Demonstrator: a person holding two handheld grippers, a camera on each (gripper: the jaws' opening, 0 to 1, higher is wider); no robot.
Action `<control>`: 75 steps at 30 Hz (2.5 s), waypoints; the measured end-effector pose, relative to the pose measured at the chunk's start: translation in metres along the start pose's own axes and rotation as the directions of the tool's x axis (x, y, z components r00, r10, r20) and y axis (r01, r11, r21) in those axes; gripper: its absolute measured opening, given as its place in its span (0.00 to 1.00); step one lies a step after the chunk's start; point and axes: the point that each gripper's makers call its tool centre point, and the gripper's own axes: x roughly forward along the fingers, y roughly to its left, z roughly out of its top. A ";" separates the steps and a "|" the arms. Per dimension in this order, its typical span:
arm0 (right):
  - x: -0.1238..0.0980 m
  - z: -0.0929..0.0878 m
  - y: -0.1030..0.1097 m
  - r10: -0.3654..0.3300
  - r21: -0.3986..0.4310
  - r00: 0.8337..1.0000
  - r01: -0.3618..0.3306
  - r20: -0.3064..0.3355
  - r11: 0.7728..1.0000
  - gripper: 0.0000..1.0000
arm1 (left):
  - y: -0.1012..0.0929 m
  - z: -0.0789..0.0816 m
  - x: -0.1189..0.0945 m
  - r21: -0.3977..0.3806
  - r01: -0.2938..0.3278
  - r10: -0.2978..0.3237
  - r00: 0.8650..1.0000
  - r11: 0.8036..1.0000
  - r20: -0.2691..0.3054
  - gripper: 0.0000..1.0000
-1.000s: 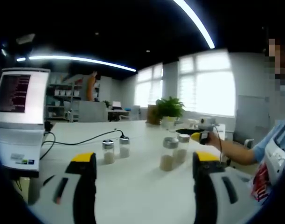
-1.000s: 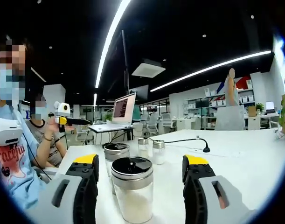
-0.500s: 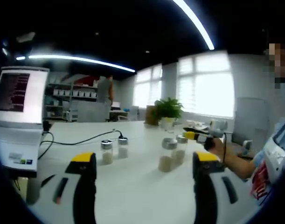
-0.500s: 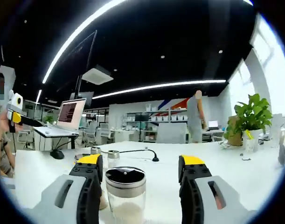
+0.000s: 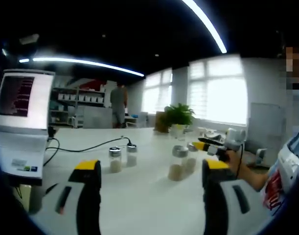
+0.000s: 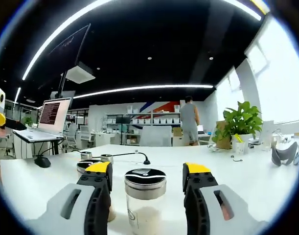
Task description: Rotate the seasoning bottle until the label or dispensing opening points toward the visible target arrow and the bottle remains upright within the marked orientation range
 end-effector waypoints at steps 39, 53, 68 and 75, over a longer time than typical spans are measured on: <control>0.013 -0.022 0.003 -0.031 -0.022 0.998 0.030 -0.050 0.999 0.38 | 0.006 0.002 -0.005 0.013 -0.012 0.012 1.000 1.000 0.005 0.90; 0.014 -0.023 0.005 0.006 -0.023 0.999 -0.007 -0.053 1.000 0.37 | 0.006 0.001 -0.005 0.024 -0.014 0.014 1.000 1.000 -0.001 0.90; 0.014 -0.024 0.005 0.162 0.012 0.984 -0.162 -0.068 0.987 0.37 | 0.004 0.000 -0.003 0.015 -0.008 0.008 1.000 1.000 -0.003 0.90; 0.015 -0.024 0.004 0.243 0.035 0.967 -0.241 -0.069 0.970 0.37 | 0.006 -0.001 -0.003 0.012 -0.011 0.011 1.000 1.000 -0.006 0.90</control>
